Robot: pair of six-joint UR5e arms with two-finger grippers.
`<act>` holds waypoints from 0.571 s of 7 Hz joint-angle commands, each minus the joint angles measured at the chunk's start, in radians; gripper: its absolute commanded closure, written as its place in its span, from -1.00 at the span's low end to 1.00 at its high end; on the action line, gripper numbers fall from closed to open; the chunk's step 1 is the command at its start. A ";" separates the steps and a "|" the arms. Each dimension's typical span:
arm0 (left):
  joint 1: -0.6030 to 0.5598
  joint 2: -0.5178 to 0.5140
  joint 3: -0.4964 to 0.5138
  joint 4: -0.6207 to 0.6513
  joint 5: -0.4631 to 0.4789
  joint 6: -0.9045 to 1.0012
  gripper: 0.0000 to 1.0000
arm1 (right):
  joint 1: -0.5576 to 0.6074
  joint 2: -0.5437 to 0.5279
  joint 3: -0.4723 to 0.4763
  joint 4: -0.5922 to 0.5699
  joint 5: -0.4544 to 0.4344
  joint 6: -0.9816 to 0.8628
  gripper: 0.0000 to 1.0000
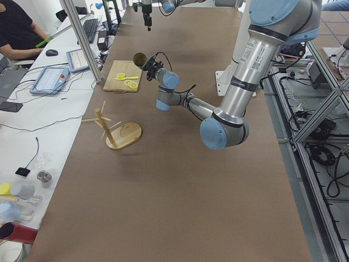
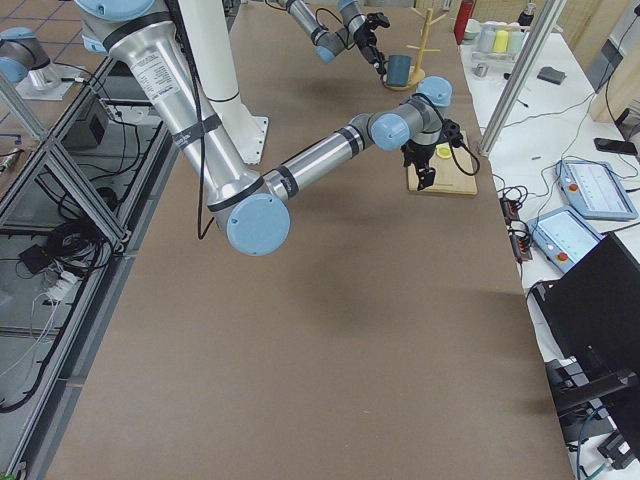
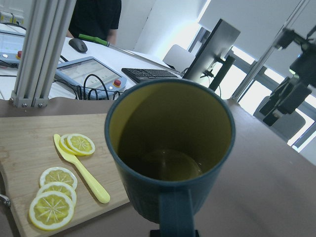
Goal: Hang cup on storage rack
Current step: 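Lift the mug and carry it toward the wooden rack with left gripper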
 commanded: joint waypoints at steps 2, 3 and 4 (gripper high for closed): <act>-0.021 0.115 0.088 -0.338 -0.015 -0.216 1.00 | -0.010 0.013 0.013 0.001 -0.009 0.003 -0.99; -0.022 0.116 0.154 -0.437 -0.012 -0.242 1.00 | -0.012 0.011 0.019 0.001 -0.027 0.003 -0.99; -0.021 0.115 0.170 -0.496 0.027 -0.299 1.00 | -0.015 0.011 0.023 0.001 -0.032 0.003 -0.99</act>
